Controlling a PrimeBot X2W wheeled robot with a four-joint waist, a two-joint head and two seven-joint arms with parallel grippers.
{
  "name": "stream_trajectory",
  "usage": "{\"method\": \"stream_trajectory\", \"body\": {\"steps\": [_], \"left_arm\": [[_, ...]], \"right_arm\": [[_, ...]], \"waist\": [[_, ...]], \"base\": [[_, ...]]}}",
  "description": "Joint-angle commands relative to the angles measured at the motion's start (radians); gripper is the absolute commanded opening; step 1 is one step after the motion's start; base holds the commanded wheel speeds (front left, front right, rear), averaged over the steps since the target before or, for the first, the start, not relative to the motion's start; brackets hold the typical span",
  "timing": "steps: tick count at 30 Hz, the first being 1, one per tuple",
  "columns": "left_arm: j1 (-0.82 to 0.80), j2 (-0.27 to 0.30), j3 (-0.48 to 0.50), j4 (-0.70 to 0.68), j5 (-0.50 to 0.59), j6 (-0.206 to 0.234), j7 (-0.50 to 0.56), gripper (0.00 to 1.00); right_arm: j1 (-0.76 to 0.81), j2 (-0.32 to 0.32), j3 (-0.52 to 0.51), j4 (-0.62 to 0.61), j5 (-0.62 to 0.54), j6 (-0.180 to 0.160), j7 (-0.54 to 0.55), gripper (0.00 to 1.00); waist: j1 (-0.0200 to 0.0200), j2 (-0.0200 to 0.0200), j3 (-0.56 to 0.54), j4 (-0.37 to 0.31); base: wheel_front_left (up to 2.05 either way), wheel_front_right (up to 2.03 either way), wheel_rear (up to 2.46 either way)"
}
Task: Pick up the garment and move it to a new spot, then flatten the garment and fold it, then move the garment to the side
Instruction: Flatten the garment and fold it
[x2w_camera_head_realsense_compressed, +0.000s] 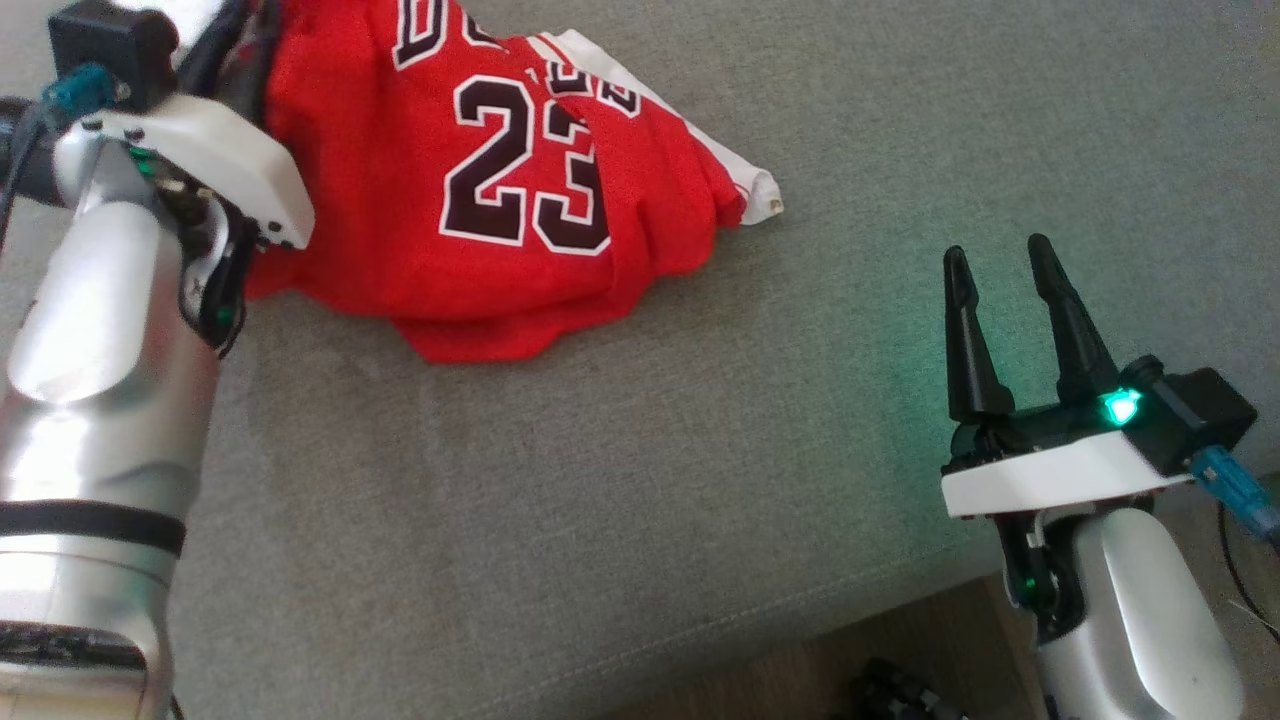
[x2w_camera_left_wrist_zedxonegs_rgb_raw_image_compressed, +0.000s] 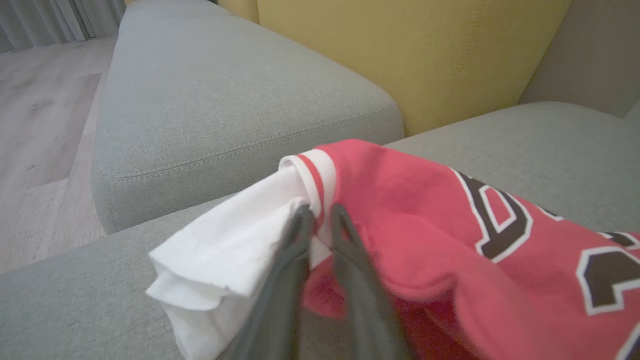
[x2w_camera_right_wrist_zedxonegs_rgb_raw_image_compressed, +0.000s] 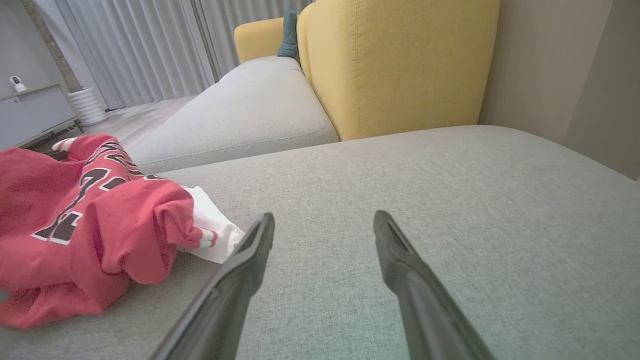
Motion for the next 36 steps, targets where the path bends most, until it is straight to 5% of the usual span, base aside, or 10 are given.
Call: {"method": "stream_trajectory", "body": {"steps": [1, 8, 20, 36], "left_arm": [[-0.044, 0.025, 0.032, -0.02, -0.008, 0.0, -0.027, 1.0], [0.062, -0.015, 0.066, -0.071, -0.017, 0.069, -0.117, 1.0], [0.532, -0.052, 0.218, -0.554, 0.005, 0.191, -0.12, 1.0], [0.807, -0.097, 0.255, -0.701, 0.025, 0.205, -0.12, 1.0]], "right_arm": [[-0.017, -0.002, 0.016, -0.028, -0.003, -0.001, -0.011, 1.0], [-0.013, -0.002, 0.003, -0.043, -0.032, -0.001, 0.004, 1.0], [0.021, -0.002, -0.013, -0.092, -0.085, -0.001, 0.077, 1.0], [0.078, -0.002, -0.016, -0.113, -0.101, -0.001, 0.126, 1.0]], "waist": [[-0.0001, 0.0, -0.006, 0.007], [-0.0001, 0.0, -0.052, 0.06], [-0.0001, 0.0, -0.157, 0.149], [-0.0001, 0.0, -0.239, 0.184]], "base": [[0.0, 0.0, 0.0], [0.0, 0.0, 0.0], [0.0, 0.0, 0.0], [0.0, 0.0, 0.0]]}}
